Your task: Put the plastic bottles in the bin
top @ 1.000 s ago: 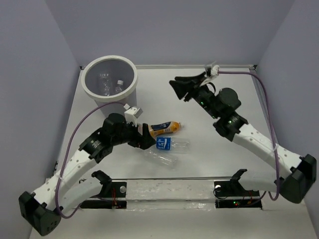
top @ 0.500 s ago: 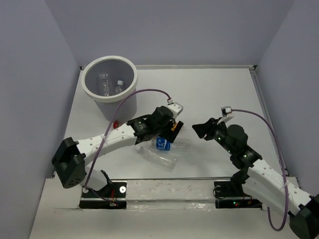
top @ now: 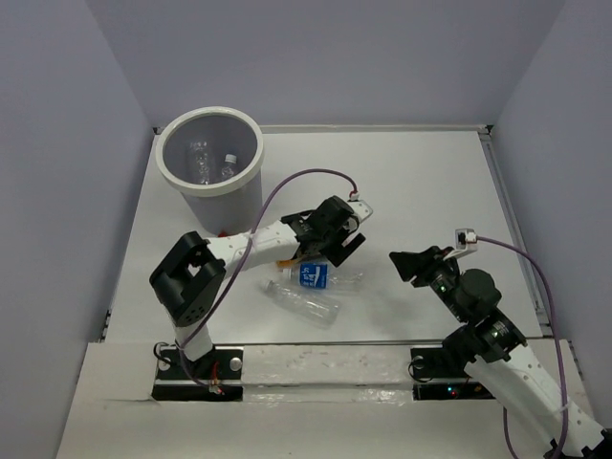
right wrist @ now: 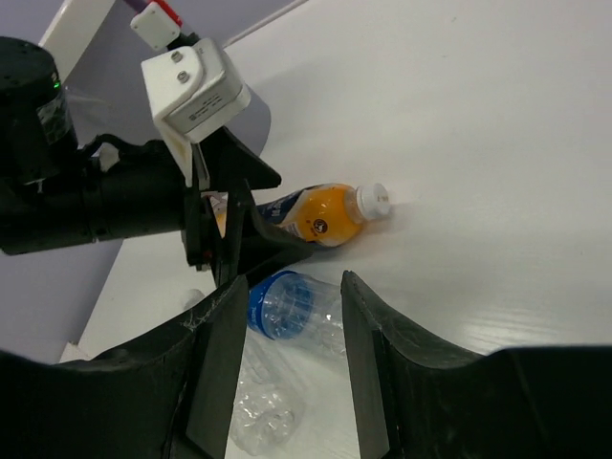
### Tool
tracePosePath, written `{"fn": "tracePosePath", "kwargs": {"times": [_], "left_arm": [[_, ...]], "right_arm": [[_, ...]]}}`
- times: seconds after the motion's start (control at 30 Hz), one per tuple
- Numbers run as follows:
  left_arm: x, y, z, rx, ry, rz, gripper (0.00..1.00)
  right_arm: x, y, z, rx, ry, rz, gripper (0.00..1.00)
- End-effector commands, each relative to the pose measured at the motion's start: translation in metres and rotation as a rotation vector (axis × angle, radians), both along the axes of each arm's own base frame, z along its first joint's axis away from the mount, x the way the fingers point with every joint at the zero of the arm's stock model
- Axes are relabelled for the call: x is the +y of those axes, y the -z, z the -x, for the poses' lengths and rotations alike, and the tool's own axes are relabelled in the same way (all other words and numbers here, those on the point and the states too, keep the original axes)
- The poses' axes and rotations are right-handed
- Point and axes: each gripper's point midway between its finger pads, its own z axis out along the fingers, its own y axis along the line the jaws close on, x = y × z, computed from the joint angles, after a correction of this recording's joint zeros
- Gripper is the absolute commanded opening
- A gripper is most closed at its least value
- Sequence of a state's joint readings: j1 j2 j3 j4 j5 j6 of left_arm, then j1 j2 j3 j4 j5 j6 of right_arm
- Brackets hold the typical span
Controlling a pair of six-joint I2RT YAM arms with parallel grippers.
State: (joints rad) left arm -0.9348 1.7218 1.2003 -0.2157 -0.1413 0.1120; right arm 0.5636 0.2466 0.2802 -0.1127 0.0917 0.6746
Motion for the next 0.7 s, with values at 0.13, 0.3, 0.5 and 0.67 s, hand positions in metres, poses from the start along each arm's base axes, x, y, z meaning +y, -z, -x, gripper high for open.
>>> {"fn": "tracePosePath", "kwargs": {"times": [0.13,0.3,0.5,0.67], "left_arm": [[-0.009,0.009,-0.021,0.035,0.051,0.012,0.97],[-0.01,0.021,-0.031,0.039,0.046,-0.011,0.96],[-0.011,0.017,-0.046,0.005,0.039,-0.004,0.81],[-0.007,0.014,-0.051,-0.017,0.04,-0.013,0.71]], "right_arm": [[-0.001,0.007,0.009,0.028,-0.024,0.018,0.49],[-0.001,0.005,0.008,0.023,-0.023,0.029,0.49],[-0.002,0.005,0.006,0.025,-0.015,0.037,0.49],[-0.003,0.006,0.003,0.037,-0.001,0.047,0.49]]}}
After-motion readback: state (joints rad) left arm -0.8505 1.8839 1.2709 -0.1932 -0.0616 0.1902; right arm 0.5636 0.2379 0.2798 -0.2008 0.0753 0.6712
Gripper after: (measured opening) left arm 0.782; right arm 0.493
